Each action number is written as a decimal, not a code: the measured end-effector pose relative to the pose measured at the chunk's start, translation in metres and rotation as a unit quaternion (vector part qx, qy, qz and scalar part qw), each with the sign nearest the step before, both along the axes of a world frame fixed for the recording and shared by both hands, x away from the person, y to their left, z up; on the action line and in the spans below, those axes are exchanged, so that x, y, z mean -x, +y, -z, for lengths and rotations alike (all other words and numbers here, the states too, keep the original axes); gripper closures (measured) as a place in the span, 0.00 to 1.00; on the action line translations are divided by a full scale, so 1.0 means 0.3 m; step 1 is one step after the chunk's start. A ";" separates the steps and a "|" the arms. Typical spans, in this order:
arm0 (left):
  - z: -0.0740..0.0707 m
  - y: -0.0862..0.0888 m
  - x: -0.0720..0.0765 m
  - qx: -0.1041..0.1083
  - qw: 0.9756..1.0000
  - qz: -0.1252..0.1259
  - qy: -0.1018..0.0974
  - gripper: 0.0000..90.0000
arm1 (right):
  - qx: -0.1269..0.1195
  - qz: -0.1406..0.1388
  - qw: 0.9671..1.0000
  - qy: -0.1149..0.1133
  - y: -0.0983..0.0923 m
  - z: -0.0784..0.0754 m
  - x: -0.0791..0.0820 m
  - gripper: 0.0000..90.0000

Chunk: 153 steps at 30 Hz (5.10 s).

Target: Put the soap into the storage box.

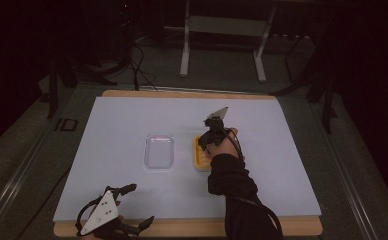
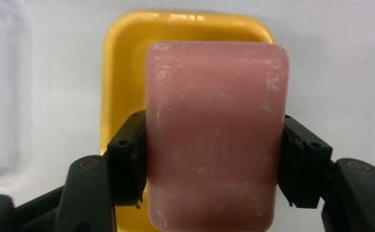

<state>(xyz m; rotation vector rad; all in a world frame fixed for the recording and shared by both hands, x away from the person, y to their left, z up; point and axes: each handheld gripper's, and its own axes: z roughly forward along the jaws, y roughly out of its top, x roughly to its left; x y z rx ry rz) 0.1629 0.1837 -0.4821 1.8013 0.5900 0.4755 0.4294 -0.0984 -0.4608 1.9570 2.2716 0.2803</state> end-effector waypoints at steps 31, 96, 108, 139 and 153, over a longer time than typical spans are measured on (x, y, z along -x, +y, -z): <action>0.000 -0.001 0.001 -0.001 1.000 0.003 0.001 0.01 | -0.007 -0.017 1.000 0.016 0.028 0.008 0.010 0.39; 0.008 -0.010 -0.004 -0.010 1.000 0.004 0.007 0.01 | -0.168 -0.306 0.904 -0.246 -0.453 0.018 0.315 0.15; 0.008 -0.010 -0.005 -0.010 1.000 0.004 0.008 0.01 | -0.162 -0.291 0.910 -0.247 -0.519 0.030 0.377 0.15; 0.005 -0.007 0.001 -0.016 1.000 0.004 0.002 0.01 | -0.149 -0.249 0.916 -0.276 -0.628 0.082 0.509 0.15; 0.004 -0.007 0.002 -0.016 1.000 0.006 0.002 0.01 | -0.142 -0.225 0.922 -0.283 -0.649 0.106 0.492 0.15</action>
